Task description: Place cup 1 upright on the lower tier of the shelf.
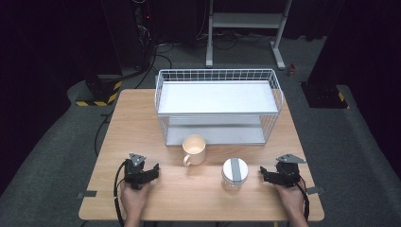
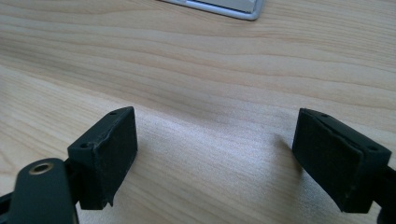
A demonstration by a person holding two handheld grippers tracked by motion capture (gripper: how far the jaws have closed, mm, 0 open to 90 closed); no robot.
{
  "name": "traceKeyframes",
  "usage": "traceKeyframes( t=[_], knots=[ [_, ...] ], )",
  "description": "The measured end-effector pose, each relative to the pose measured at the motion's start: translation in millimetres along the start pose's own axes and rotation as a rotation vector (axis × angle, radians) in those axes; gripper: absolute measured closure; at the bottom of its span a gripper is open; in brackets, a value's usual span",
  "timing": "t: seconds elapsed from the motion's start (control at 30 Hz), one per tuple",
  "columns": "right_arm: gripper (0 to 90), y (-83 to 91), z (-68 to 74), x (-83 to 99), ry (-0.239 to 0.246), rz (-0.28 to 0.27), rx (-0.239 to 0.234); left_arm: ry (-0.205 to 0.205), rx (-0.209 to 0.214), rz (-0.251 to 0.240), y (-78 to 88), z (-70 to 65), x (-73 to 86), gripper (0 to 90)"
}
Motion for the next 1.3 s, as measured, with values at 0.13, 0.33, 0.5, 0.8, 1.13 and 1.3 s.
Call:
traceKeyframes(
  t=[0.13,0.33,0.5,0.8,1.13,1.3],
  knots=[
    [14.4,4.7,-0.5,1.9,-0.001,-0.018,-0.017,0.000,0.000,0.000,0.0,0.0,0.0,22.8],
    [14.9,12.1,2.3,2.6,0.008,-0.041,-0.046,0.000,0.000,0.000,0.0,0.0,0.0,22.8],
    [16.1,16.6,3.6,4.1,-0.004,-0.042,-0.073,0.003,-0.001,0.000,0.0,0.0,0.1,22.9],
    [20.7,29.5,5.5,11.7,-0.033,-0.072,-0.098,0.002,-0.002,0.000,0.0,0.0,0.1,22.9],
    [19.3,38.0,12.0,21.8,-0.003,-0.080,-0.136,0.003,-0.002,0.000,0.0,0.0,0.1,22.9],
    [18.0,41.3,14.2,26.4,0.008,-0.081,-0.154,0.003,-0.002,0.000,0.0,-0.1,0.1,22.9]
  ],
)
Point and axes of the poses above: each handheld gripper's, and its own axes: y roughly backward along the jaws, x roughly out of its underside, z roughly to its left, the point moved 2 cm from there along -y, roughly forward along the jaws, and after that the axes turned 9 degrees about -y, right-handed, at the moved point
